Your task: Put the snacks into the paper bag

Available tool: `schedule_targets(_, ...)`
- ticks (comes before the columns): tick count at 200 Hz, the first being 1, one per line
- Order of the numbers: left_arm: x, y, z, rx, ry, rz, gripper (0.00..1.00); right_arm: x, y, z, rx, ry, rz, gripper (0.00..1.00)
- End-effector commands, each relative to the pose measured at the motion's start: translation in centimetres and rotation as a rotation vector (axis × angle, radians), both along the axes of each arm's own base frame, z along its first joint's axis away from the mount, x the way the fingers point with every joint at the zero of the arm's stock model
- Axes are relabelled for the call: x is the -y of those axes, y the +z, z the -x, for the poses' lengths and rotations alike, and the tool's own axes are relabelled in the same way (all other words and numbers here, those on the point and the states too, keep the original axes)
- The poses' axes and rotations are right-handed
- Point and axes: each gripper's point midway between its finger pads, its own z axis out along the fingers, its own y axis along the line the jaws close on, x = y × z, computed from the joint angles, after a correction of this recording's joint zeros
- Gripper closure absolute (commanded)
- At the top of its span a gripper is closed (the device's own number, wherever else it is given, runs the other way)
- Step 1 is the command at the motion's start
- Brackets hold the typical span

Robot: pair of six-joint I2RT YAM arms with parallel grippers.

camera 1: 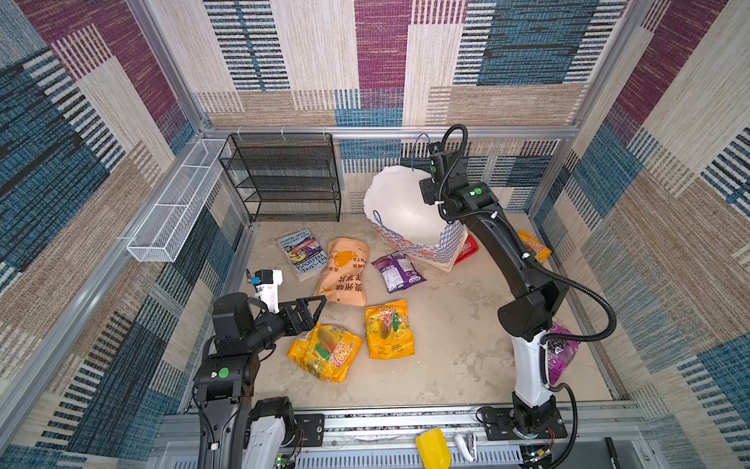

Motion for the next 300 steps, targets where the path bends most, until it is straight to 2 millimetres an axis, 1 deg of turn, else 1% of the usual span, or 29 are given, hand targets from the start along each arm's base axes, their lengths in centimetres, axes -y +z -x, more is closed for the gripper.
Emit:
schedule_targets(1,-0.1,0.6,-0.3,0.048,-0.005,-0.020,0.01,0.6,0.3,-0.2,0.015,-0.026,0.033,0.33)
schedule_targets(9,0.0,0.6,-0.3,0.047,-0.008,-0.019,0.01,0.8,0.0,-0.3,0.015,-0.039,0.047,0.37)
schedule_targets(31,0.1,0.8,-0.1,0.056,-0.013,-0.020,0.01,1.2,-0.4,-0.4,0.012,-0.051,0.062,0.44)
schedule_targets(54,0.0,0.7,-0.2,0.053,-0.008,-0.022,0.01,0.9,-0.3,-0.3,0.009,-0.034,0.039,0.57)
schedule_targets(74,0.1,0.8,-0.1,0.060,-0.009,-0.023,0.01,0.1,0.5,0.3,0.011,0.005,-0.016,0.70)
schedule_targets(119,0.0,0.7,0.0,0.063,-0.002,-0.028,0.01,-0.4,2.8,2.2,0.027,0.066,-0.111,0.95)
schedule_targets(135,0.1,0.9,0.1,0.069,-0.006,-0.028,0.01,-0.3,3.2,2.8,0.029,0.067,-0.125,1.00)
schedule_targets(148,0.1,0.9,0.2,0.071,-0.008,-0.029,0.01,0.2,3.9,3.5,0.039,0.053,-0.142,1.00)
schedule_targets(158,0.2,0.9,0.2,0.071,-0.010,-0.030,0.01,0.5,4.6,3.9,0.053,0.041,-0.164,0.93)
schedule_targets(160,0.2,0.9,0.2,0.072,-0.010,-0.030,0.01,0.5,4.7,4.0,0.054,0.042,-0.168,0.94)
schedule_targets(164,0.2,0.9,0.3,0.073,-0.011,-0.030,0.01,0.4,5.1,4.2,0.058,0.052,-0.178,1.00)
schedule_targets(177,0.3,1.0,0.4,0.079,-0.016,-0.032,0.01,-0.2,5.6,4.8,0.052,0.091,-0.212,1.00)
schedule_targets(190,0.4,1.2,0.6,0.087,-0.016,-0.033,0.01,0.1,6.0,5.3,0.050,0.079,-0.233,1.00)
schedule_targets(194,0.4,1.1,0.6,0.088,-0.018,-0.033,0.01,0.3,6.0,5.4,0.050,0.068,-0.233,0.89)
schedule_targets(201,0.4,1.2,0.6,0.088,-0.019,-0.033,0.01,0.5,6.0,5.7,0.042,0.059,-0.234,0.64)
schedule_targets(209,0.4,1.1,0.6,0.088,-0.020,-0.033,0.01,0.6,5.8,6.2,0.025,0.064,-0.241,0.44)
schedule_targets(219,0.5,1.2,0.7,0.089,-0.023,-0.032,0.01,-0.4,4.8,7.0,-0.023,0.116,-0.260,0.17)
schedule_targets(223,0.5,1.2,0.7,0.090,-0.024,-0.034,0.01,-0.7,4.3,7.4,-0.047,0.137,-0.267,0.08)
schedule_targets(228,0.5,1.2,0.7,0.091,-0.025,-0.033,0.01,-1.4,3.4,7.9,-0.081,0.169,-0.277,0.00)
schedule_targets(234,0.6,1.2,0.7,0.091,-0.026,-0.034,0.01,-2.0,2.2,8.6,-0.122,0.195,-0.279,0.00)
schedule_targets(246,0.6,1.3,0.8,0.095,-0.027,-0.034,0.01,-3.4,0.8,10.7,-0.163,0.223,-0.265,0.00)
schedule_targets(248,0.6,1.3,0.8,0.095,-0.027,-0.034,0.01,-3.6,0.9,11.1,-0.157,0.232,-0.262,0.00)
schedule_targets(254,0.6,1.3,0.8,0.095,-0.025,-0.034,0.01,-4.8,0.1,12.3,-0.158,0.265,-0.241,0.00)
schedule_targets(255,0.6,1.3,0.8,0.095,-0.027,-0.034,0.01,-4.8,0.4,12.5,-0.148,0.268,-0.243,0.00)
schedule_targets(262,0.6,1.2,0.7,0.091,-0.027,-0.030,0.01,-6.0,-0.8,14.0,-0.148,0.297,-0.219,0.00)
schedule_targets(271,0.4,0.6,0.2,0.057,-0.004,-0.024,0.01,-7.0,-2.1,15.4,-0.142,0.319,-0.190,0.00)
schedule_targets(284,0.7,-0.4,-0.5,-0.007,-0.007,0.004,0.01,-8.0,-4.4,16.1,-0.164,0.319,-0.153,0.00)
schedule_targets(294,1.1,-0.6,-1.6,-0.049,0.002,0.091,0.01,-8.9,-6.0,16.4,-0.180,0.313,-0.113,0.00)
schedule_targets(300,1.9,-0.7,-2.3,-0.076,-0.020,0.156,0.01,-9.0,-6.8,16.3,-0.181,0.291,-0.099,0.00)
